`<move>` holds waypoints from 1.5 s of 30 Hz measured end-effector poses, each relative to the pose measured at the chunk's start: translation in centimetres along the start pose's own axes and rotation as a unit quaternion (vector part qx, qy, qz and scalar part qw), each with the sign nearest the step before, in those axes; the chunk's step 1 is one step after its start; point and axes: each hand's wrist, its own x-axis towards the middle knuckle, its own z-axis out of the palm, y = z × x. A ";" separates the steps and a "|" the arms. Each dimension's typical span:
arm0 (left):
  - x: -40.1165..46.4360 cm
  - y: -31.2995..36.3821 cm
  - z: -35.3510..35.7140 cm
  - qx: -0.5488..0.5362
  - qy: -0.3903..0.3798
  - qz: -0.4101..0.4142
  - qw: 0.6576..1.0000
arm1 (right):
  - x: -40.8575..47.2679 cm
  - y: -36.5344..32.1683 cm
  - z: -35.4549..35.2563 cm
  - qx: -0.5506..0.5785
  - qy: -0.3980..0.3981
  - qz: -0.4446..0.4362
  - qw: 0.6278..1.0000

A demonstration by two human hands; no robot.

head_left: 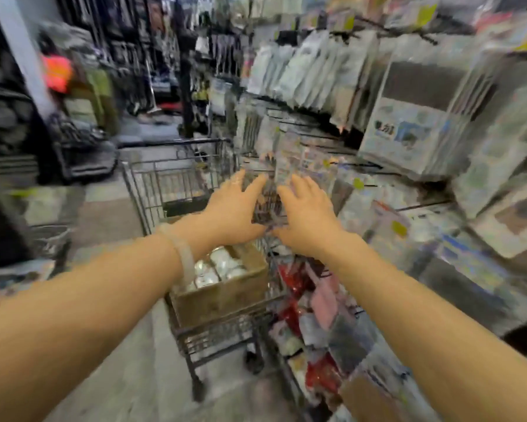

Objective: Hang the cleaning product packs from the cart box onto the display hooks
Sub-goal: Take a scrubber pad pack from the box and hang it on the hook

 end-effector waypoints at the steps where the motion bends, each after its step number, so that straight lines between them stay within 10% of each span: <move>1: 0.4 -2.1 0.8 0.005 -0.017 -0.021 1.000 | 1.7 -1.1 1.8 0.005 -0.008 -0.015 1.000; 21: 16.9 -25.7 17.5 -0.193 -0.143 -0.370 0.897 | 34.2 -3.2 27.1 0.090 -0.251 -0.123 0.956; 31: 19.1 -31.8 32.9 -0.323 -0.204 -0.547 0.745 | 37.3 -3.8 45.0 0.232 -0.466 0.016 0.854; 45: 19.5 -35.8 41.5 -0.331 -0.179 -0.630 0.680 | 39.2 -11.0 58.9 0.404 -0.474 0.185 0.760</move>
